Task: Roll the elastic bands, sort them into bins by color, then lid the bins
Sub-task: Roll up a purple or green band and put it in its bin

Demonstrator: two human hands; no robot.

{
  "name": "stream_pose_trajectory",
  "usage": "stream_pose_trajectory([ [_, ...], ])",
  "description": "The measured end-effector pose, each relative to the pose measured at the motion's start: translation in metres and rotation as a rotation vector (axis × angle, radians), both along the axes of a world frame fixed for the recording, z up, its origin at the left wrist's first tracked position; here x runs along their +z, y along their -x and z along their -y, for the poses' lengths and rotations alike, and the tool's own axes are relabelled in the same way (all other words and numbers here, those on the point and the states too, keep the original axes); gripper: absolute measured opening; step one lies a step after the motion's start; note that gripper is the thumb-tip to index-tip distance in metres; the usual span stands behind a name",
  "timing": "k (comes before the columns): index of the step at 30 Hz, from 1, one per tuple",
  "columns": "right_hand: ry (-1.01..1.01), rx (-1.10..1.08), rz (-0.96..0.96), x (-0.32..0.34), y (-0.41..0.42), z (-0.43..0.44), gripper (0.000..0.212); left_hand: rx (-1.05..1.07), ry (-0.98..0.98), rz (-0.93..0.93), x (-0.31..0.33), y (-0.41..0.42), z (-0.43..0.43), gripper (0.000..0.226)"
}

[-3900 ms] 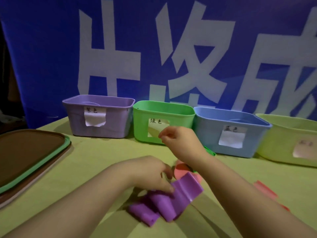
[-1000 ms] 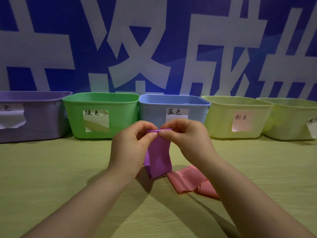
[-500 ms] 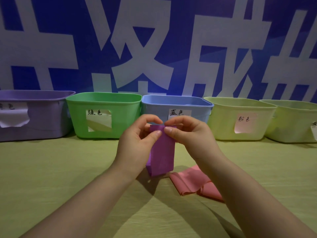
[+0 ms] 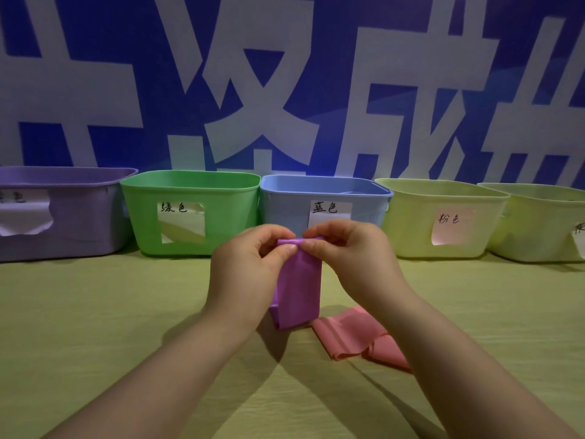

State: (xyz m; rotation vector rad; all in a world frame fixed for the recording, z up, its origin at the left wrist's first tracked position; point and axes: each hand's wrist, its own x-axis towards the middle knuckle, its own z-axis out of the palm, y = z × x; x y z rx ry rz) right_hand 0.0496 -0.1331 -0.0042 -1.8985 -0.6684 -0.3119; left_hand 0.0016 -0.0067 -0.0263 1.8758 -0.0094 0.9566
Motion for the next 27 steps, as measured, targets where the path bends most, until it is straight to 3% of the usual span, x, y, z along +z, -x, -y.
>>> stream_pose_trajectory([
  [2,0.098,-0.043,0.06,0.001,0.001,0.001,0.001,0.07,-0.164,0.0,-0.001,-0.001,-0.001,0.01],
  [5,0.226,-0.082,0.127,0.0,0.005,-0.001,0.011,0.135,-0.364,0.002,-0.003,-0.003,-0.004,0.004],
  [12,0.345,-0.091,0.072,0.008,0.011,-0.001,0.019,0.078,-0.349,-0.026,-0.007,-0.009,-0.006,0.008],
  [16,0.38,-0.081,0.027,0.007,0.012,0.0,0.017,0.043,-0.569,0.062,-0.007,-0.009,-0.008,0.029],
  [21,0.316,-0.043,0.003,0.0,0.012,0.004,0.017,-0.084,-0.467,0.042,-0.005,-0.004,-0.006,0.012],
  [24,0.263,-0.014,-0.055,-0.002,0.013,0.007,0.02,-0.102,-0.468,0.018,-0.004,-0.003,-0.007,0.03],
  [27,0.208,0.025,-0.174,-0.001,0.013,0.01,0.021,-0.111,-0.546,-0.002,-0.001,-0.002,-0.008,0.025],
])
